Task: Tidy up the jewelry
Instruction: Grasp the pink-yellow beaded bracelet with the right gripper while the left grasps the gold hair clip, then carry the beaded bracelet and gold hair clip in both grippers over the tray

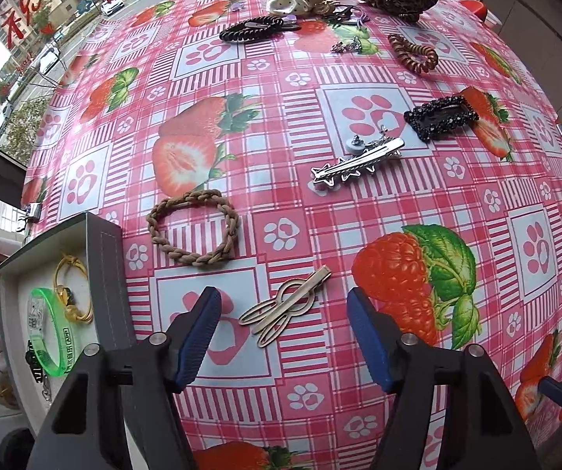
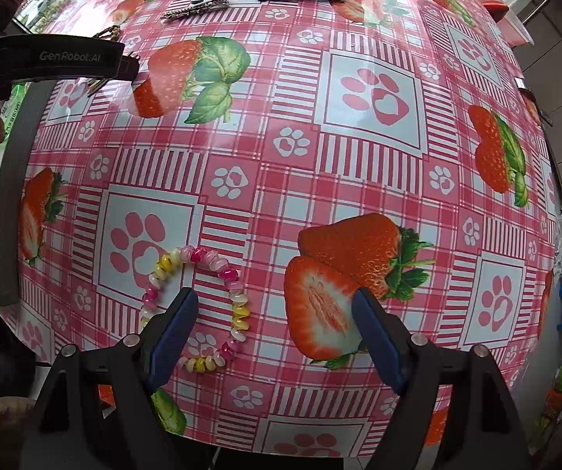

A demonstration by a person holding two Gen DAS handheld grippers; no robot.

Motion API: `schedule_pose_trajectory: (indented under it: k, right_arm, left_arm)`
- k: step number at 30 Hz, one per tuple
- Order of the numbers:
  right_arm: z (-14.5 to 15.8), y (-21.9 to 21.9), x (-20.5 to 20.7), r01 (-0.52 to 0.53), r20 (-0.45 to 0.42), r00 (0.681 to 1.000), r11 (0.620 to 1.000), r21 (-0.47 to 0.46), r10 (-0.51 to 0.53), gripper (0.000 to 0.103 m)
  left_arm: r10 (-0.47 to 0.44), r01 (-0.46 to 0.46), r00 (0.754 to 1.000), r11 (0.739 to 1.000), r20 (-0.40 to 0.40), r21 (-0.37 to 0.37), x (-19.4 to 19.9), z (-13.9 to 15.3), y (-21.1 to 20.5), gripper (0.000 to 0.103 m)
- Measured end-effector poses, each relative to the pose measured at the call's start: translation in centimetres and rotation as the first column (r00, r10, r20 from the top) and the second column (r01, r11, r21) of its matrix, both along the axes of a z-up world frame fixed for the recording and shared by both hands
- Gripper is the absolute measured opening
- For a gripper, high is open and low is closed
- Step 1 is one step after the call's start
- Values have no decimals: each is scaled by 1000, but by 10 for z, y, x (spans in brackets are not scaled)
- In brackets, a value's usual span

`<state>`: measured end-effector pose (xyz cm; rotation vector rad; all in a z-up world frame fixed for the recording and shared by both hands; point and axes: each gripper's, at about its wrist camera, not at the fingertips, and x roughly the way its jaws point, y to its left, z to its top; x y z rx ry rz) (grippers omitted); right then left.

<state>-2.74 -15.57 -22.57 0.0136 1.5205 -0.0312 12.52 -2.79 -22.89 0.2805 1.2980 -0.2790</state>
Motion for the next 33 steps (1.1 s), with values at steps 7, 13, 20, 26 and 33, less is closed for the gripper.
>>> schedule_pose_trajectory:
  k: [7, 13, 20, 26, 33]
  right_arm:
    - [-5, 16, 3, -71, 18, 997, 997, -28, 72, 64]
    - [-1, 29, 10, -110, 24, 994, 994, -19, 111, 14]
    - [12, 13, 34, -43, 51, 998, 996, 76, 39, 9]
    - [29, 1, 50, -3, 87, 996, 988, 157, -11, 9]
    - [42, -3, 68, 1, 113, 993, 982, 188, -22, 9]
  left_arm:
    - [-41, 39, 999, 997, -26, -61, -2, 2, -11, 28]
    - [4, -10, 999, 993, -47, -117, -5, 7, -4, 16]
    - [51, -58, 997, 986, -50, -154, -13, 19, 13, 16]
    - [76, -82, 996, 980, -35, -181, -23, 37, 29, 16]
    - [110, -107, 994, 974, 1, -199, -34, 61, 49, 16]
